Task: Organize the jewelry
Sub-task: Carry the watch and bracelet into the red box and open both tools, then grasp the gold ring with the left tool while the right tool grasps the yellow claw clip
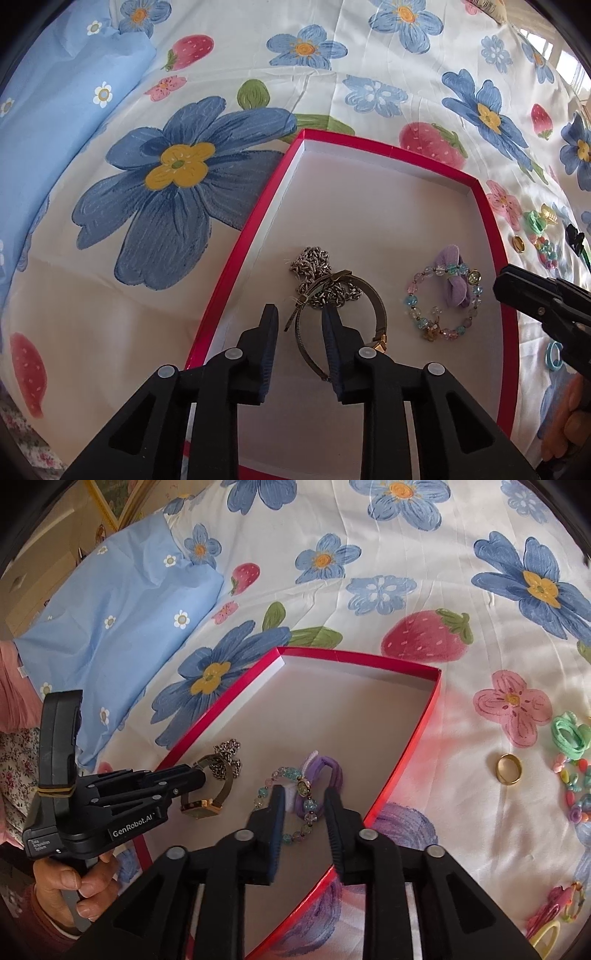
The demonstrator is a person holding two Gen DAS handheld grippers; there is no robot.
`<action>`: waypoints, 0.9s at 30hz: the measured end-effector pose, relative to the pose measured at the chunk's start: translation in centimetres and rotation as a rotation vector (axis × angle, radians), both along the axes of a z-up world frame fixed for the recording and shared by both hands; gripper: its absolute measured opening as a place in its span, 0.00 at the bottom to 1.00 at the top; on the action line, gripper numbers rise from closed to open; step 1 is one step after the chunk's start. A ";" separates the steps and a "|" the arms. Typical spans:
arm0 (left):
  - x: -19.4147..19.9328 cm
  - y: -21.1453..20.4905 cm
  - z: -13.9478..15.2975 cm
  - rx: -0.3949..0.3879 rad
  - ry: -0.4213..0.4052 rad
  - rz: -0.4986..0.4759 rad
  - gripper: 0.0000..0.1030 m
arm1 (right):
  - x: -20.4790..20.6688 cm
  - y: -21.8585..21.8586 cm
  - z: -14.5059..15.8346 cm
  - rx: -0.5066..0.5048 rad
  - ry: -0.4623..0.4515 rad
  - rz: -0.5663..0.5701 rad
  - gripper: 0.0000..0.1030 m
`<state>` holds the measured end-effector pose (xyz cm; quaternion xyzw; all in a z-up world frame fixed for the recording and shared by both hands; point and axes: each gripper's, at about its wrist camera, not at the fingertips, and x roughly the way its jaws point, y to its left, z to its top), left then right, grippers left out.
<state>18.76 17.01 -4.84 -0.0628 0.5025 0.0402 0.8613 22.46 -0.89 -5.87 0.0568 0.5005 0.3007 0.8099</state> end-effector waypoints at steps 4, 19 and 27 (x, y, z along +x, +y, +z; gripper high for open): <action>-0.6 -0.2 1.0 -0.005 -0.016 -0.001 0.25 | -0.5 -1.2 1.5 0.023 -0.025 -0.021 0.33; -3.1 -4.0 5.4 -0.068 -0.110 -0.073 0.50 | -2.4 -11.6 4.2 0.020 -0.068 -0.231 0.44; -2.7 -8.1 5.8 -0.076 -0.107 -0.167 0.52 | -3.3 -16.2 4.8 -0.002 -0.080 -0.311 0.47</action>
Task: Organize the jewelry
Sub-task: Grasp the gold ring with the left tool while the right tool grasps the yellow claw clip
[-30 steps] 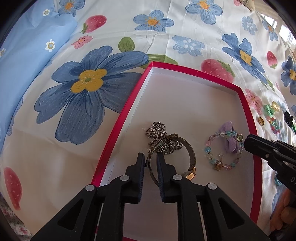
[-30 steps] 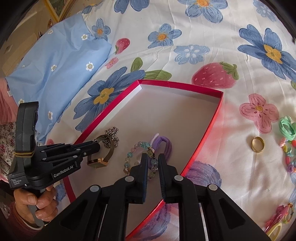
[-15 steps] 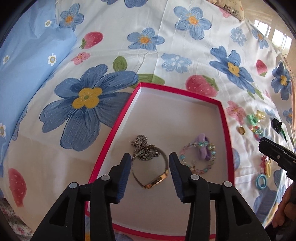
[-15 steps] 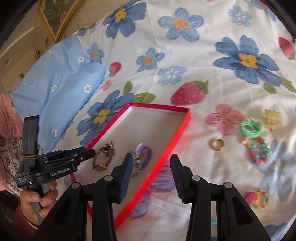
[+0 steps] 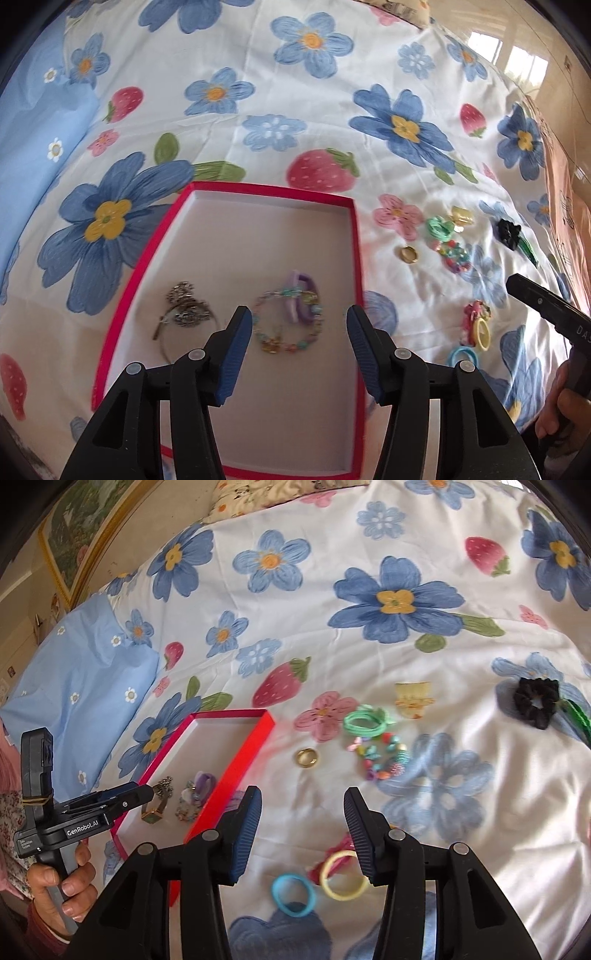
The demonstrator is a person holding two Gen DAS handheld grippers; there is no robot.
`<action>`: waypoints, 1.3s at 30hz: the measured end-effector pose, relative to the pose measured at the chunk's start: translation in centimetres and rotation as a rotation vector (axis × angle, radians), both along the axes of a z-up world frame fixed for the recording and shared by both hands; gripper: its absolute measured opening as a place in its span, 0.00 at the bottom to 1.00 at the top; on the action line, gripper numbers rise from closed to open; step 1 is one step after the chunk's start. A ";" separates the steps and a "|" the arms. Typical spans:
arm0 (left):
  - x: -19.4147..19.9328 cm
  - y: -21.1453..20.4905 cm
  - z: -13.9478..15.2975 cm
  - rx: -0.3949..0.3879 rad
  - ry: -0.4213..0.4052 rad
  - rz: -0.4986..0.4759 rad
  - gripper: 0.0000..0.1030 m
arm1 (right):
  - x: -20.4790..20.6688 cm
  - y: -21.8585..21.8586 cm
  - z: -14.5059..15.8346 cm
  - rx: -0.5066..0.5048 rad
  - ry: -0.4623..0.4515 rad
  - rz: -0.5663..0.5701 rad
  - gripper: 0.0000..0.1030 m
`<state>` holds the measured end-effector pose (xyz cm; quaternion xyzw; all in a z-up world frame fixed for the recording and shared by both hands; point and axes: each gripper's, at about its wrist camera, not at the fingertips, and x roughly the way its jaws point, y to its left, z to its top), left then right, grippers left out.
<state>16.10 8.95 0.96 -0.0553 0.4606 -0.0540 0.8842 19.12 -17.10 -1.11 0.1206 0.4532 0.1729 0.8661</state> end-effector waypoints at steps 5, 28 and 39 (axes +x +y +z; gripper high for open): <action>0.7 -2.1 0.2 0.003 0.001 -0.044 0.52 | 0.0 -2.0 -0.2 0.000 0.005 -0.039 0.47; 7.3 -10.7 -1.8 0.066 0.035 -0.206 0.54 | 4.1 -6.1 -1.7 -0.021 0.032 -0.097 0.47; 13.1 -13.6 -3.9 0.025 0.071 -0.242 0.54 | 8.3 -7.1 -3.3 -0.040 0.051 -0.098 0.55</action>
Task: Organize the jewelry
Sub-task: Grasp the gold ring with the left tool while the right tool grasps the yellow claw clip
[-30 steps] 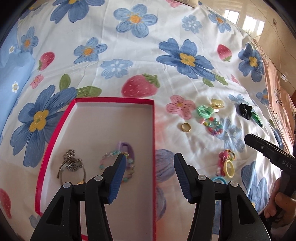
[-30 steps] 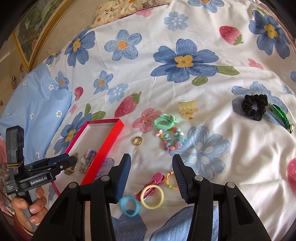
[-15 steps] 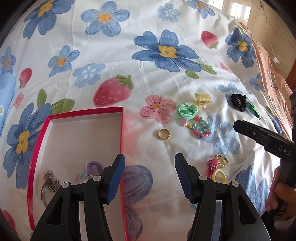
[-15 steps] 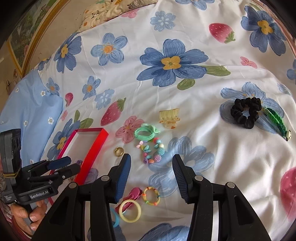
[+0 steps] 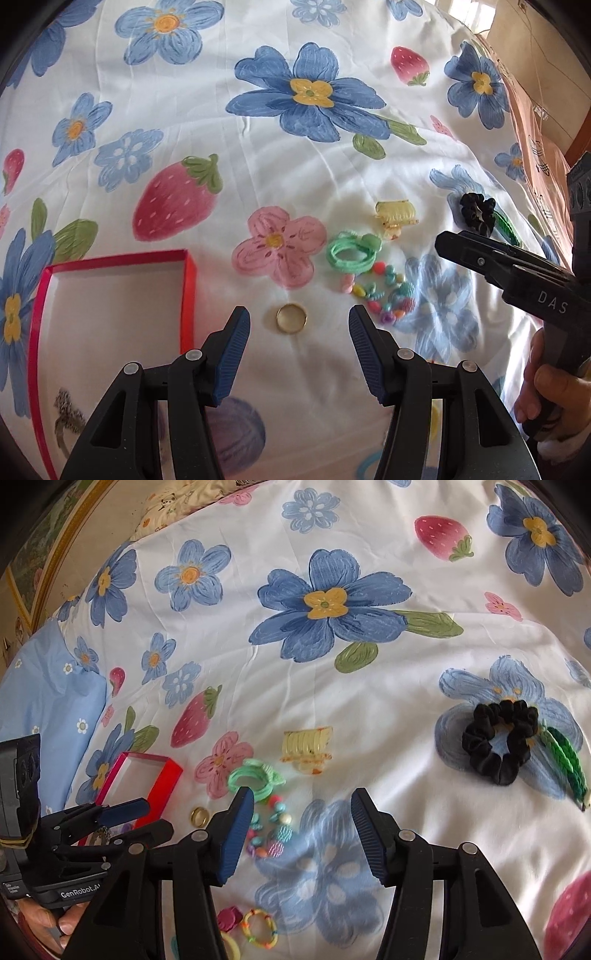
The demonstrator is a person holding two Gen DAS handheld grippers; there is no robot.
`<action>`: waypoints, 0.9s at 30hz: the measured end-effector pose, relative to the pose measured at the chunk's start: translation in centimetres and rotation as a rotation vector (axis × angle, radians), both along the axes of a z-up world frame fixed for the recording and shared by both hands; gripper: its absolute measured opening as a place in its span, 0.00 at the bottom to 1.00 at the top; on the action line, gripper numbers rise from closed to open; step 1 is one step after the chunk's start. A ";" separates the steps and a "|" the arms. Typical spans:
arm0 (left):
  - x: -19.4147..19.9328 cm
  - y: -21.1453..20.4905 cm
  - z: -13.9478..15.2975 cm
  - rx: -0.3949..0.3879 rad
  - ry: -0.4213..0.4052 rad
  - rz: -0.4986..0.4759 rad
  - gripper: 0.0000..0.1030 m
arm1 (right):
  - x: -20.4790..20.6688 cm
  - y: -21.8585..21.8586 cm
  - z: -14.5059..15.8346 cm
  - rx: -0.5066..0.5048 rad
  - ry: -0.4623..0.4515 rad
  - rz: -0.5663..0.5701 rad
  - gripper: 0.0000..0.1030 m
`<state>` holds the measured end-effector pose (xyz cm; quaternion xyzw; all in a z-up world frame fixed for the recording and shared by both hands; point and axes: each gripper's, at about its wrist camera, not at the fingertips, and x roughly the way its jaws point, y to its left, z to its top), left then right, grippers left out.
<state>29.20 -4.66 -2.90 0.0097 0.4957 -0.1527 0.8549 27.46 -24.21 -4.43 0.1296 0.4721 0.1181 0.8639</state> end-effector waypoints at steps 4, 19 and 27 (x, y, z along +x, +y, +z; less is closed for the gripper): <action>1.2 -0.6 -1.2 0.030 0.015 -0.006 0.54 | 1.7 0.1 -0.4 0.002 0.008 0.010 0.55; 2.8 -2.1 -5.0 0.092 0.059 -0.034 0.22 | 5.1 2.1 -3.5 -0.069 0.050 0.064 0.46; 1.8 -1.1 -3.7 0.044 0.024 -0.024 0.22 | 3.8 1.6 -2.5 -0.072 0.014 0.051 0.39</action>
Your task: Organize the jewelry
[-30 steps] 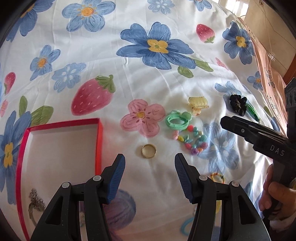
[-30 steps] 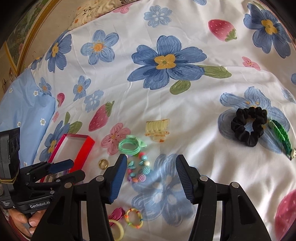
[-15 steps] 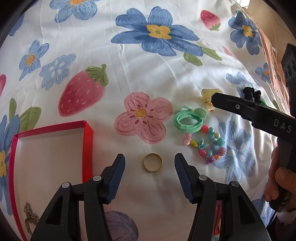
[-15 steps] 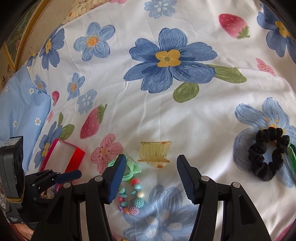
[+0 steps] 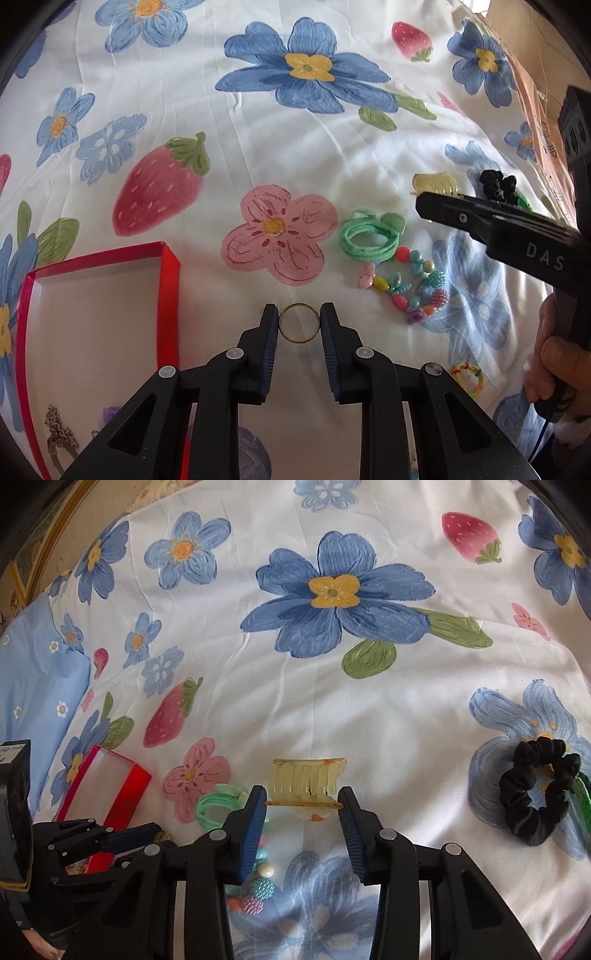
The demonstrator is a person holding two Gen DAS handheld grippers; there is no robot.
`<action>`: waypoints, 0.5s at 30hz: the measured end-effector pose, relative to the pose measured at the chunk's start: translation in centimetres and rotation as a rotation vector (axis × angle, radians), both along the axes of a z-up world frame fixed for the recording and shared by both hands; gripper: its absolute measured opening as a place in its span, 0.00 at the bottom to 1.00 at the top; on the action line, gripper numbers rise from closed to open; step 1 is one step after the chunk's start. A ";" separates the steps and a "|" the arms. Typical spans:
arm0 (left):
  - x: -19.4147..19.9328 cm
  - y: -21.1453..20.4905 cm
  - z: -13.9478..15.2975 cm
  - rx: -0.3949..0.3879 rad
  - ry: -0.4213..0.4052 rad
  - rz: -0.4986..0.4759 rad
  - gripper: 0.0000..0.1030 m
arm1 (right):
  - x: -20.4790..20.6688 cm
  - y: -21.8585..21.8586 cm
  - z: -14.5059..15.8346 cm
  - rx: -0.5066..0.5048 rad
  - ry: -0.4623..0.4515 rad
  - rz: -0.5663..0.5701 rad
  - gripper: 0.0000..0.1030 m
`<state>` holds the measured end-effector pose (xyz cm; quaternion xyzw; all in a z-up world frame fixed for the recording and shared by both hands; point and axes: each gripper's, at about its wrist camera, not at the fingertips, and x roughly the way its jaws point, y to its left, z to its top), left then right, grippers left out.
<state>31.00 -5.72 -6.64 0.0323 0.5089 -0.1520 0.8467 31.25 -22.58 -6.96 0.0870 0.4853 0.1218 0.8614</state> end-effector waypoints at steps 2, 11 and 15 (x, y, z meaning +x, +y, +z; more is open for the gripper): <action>-0.7 0.5 0.8 -0.015 -0.013 0.004 0.22 | -0.7 -0.1 0.6 0.015 -0.008 -0.003 0.39; -4.9 4.2 4.3 -0.073 -0.063 0.042 0.22 | -4.3 0.7 2.7 0.090 -0.035 0.009 0.39; -7.0 6.2 5.4 -0.089 -0.078 0.072 0.22 | -5.7 2.0 3.4 0.125 -0.039 0.029 0.39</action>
